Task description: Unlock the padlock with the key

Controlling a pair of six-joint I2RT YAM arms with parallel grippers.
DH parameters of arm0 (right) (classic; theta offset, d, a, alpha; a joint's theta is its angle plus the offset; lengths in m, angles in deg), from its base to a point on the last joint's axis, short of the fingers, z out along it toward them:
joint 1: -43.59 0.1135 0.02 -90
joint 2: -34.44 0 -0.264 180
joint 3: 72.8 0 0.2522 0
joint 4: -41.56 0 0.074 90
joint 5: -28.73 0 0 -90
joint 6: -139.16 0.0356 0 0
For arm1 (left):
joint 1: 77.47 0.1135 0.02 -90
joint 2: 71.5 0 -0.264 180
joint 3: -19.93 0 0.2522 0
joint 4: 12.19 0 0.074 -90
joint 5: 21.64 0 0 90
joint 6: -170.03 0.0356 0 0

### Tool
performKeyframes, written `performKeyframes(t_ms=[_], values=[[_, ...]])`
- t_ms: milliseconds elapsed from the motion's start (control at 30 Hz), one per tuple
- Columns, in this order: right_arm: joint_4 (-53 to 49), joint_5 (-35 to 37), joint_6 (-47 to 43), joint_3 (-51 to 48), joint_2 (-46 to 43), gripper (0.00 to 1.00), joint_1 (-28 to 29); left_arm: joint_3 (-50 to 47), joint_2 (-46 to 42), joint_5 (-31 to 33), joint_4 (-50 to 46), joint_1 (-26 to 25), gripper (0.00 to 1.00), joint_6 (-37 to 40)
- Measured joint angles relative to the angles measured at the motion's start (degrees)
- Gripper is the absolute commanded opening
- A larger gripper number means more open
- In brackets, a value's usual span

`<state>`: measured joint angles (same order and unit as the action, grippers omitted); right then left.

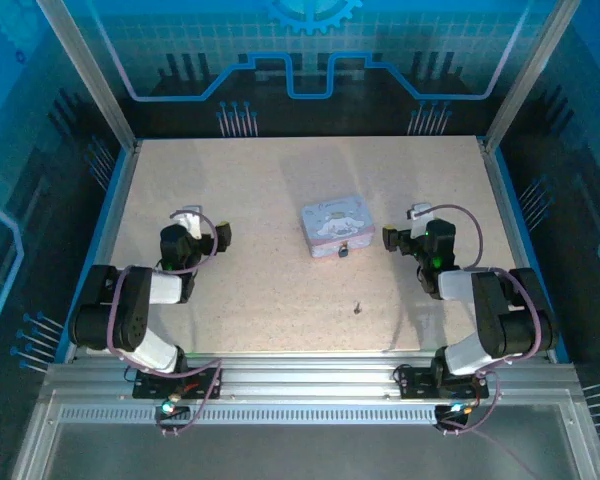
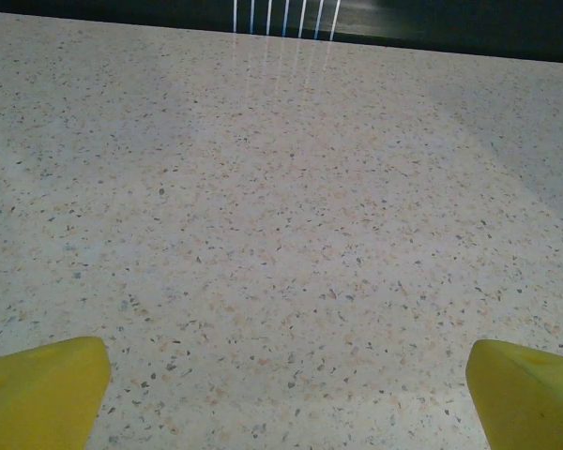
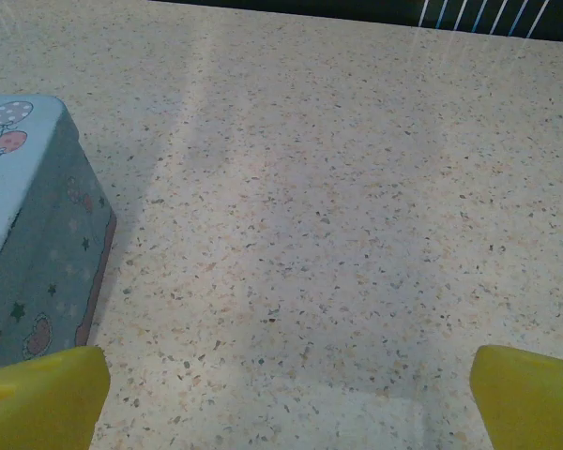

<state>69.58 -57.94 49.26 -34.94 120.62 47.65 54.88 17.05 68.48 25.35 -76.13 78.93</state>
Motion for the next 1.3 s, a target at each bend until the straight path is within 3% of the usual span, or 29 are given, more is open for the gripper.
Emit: performKeyframes(t_ms=[733, 900, 1000, 1100, 1300], values=[[-0.3, -2.1, 0.0, 0.0, 0.0, 1.00, -1.1, 0.0, 0.0, 0.0, 0.2, 0.0, 0.99, 0.0], [-9.7, -2.3, 0.0, 3.9, -4.2, 0.99, -1.1, -2.4, -3.4, 0.5, 0.8, 0.0, 0.99, 0.0], [-17.5, -1.8, 0.5, 7.6, -9.9, 1.00, -1.1, -2.7, -11.4, 1.4, -4.8, 0.0, 0.99, -0.7], [-26.9, -0.7, 2.8, 12.2, -14.6, 1.00, -0.9, 1.0, -20.7, 2.0, -17.0, 0.0, 0.99, -5.4], [-50.2, 0.5, 9.6, 20.5, -19.1, 0.99, 4.0, 11.8, -26.2, -3.3, -37.6, -0.3, 0.99, -17.6]])
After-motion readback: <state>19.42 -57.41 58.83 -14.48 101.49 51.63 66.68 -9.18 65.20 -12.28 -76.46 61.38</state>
